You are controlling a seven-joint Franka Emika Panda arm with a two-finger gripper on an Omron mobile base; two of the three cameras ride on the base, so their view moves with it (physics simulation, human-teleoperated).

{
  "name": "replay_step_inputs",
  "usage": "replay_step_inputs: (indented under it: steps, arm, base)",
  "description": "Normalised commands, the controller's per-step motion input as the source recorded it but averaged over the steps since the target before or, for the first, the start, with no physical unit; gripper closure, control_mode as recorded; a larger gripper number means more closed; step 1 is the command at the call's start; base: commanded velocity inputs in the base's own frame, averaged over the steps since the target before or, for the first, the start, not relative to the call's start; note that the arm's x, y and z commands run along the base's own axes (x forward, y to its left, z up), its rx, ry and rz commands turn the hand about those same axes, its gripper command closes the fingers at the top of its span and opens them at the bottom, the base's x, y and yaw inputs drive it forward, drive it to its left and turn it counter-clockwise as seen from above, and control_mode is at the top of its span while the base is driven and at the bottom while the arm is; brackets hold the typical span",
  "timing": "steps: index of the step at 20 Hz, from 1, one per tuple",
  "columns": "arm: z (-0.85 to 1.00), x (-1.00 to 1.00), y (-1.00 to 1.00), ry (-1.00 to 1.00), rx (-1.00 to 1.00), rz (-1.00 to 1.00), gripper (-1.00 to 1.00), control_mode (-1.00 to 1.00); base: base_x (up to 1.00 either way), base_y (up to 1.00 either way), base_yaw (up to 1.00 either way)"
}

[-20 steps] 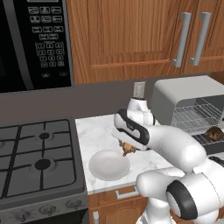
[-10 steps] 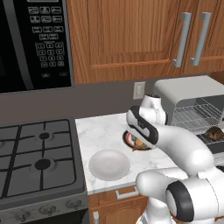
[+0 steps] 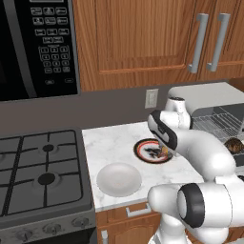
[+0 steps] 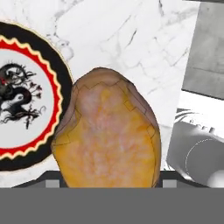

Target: Open the toaster oven door. Place the bread on the bottom rack in the toaster oven and place the chicken drumstick on the top rack.

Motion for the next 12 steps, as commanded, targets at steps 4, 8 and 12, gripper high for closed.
replay_step_inputs:
  steps: [4,8,12]
  arm:
    - [0.11,0.08,-0.64,0.02,-0.09,-0.17,1.00,-1.00]
    - [0.16,-0.01,-0.71,0.00,-0.07,-0.02,1.00,-1.00]
    - [0.14,-0.01,-0.76,0.00,-0.06,0.00,1.00,-1.00]
  base:
    - [0.00,0.00,0.00]
    - [0.00,0.00,0.00]
    - [0.00,0.00,0.00]
